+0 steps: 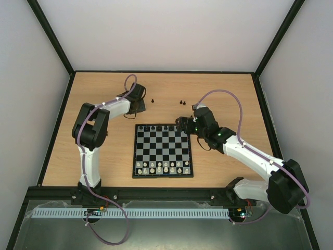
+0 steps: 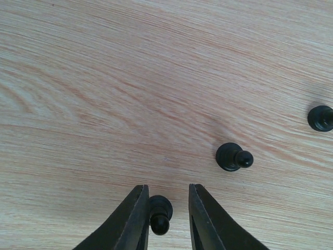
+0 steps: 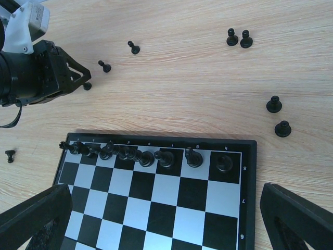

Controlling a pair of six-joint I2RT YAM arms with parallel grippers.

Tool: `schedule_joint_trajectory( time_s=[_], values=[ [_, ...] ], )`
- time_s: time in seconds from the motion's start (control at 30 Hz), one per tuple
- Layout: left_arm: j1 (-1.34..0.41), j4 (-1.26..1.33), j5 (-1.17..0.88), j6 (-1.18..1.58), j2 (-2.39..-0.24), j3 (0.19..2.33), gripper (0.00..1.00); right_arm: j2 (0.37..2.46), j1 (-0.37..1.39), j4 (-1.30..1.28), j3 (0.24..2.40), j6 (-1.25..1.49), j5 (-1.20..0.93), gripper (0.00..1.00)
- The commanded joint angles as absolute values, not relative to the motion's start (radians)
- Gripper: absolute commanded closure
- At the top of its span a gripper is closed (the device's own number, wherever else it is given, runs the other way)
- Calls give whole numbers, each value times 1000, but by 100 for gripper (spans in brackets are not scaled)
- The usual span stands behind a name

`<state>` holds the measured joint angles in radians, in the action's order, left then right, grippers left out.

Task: Set up the chess pieces on the board
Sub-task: Pick up the chess piece at the center of the board, then place the chess piece on the chessboard.

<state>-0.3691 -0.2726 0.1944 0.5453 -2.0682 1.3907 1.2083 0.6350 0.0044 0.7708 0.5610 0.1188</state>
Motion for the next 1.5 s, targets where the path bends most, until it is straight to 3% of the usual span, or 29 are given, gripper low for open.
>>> schedule_joint_trajectory(
  time_s=[0.0,0.47,0.7,1.03,1.47],
  values=[
    [-362,-272,189,539,-2093,1418,78,1216,633,-11,770,551,117,1],
    [-361,-275,189,539,-2085,1397,94,1219,633,-9,770,550,115,1],
    [-362,-298,215,531,-2022,1364,95,1217,633,-8,769,550,113,1],
    [-379,-349,259,525,-1755,1203,95,1201,634,-10,769,552,103,1],
    [-549,-419,278,614,-1409,905,91,1177,633,-12,765,556,92,1]
  ],
)
